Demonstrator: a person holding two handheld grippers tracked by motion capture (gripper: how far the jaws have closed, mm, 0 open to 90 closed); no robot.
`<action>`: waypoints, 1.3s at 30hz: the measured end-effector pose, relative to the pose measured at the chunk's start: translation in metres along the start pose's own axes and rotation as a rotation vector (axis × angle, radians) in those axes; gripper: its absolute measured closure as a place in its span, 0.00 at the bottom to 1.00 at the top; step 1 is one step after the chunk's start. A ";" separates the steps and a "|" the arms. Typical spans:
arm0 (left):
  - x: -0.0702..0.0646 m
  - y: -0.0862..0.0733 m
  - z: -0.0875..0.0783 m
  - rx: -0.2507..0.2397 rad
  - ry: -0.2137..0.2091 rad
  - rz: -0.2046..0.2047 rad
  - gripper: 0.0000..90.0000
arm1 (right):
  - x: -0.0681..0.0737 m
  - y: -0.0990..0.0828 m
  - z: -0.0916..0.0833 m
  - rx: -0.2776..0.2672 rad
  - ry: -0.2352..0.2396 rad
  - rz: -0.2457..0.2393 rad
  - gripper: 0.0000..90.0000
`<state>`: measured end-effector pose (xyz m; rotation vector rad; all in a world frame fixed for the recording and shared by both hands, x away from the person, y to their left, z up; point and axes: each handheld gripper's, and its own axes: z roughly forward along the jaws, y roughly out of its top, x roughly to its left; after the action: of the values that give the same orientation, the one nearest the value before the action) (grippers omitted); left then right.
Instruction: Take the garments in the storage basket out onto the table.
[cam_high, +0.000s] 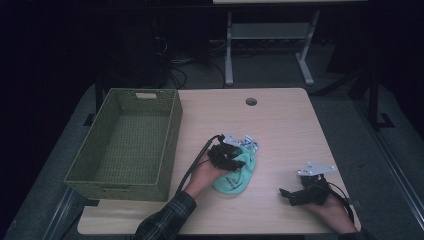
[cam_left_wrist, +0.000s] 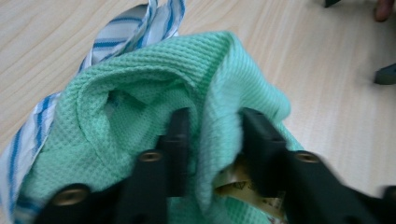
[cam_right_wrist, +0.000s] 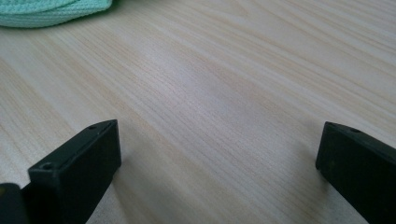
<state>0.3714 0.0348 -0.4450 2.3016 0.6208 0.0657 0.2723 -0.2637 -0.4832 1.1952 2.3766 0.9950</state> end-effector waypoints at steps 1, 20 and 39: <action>0.000 0.001 -0.005 0.005 0.002 0.017 0.58 | 0.000 0.000 0.000 0.000 0.000 0.000 0.00; -0.014 -0.039 -0.068 -0.049 0.036 -0.026 0.84 | 0.000 0.000 0.000 0.000 0.000 0.000 0.00; -0.019 -0.067 -0.044 0.116 0.074 -0.017 0.99 | -0.001 0.002 0.000 0.015 0.003 -0.007 0.00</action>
<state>0.3167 0.0956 -0.4560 2.4145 0.6989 0.1097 0.2735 -0.2639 -0.4817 1.1910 2.3937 0.9790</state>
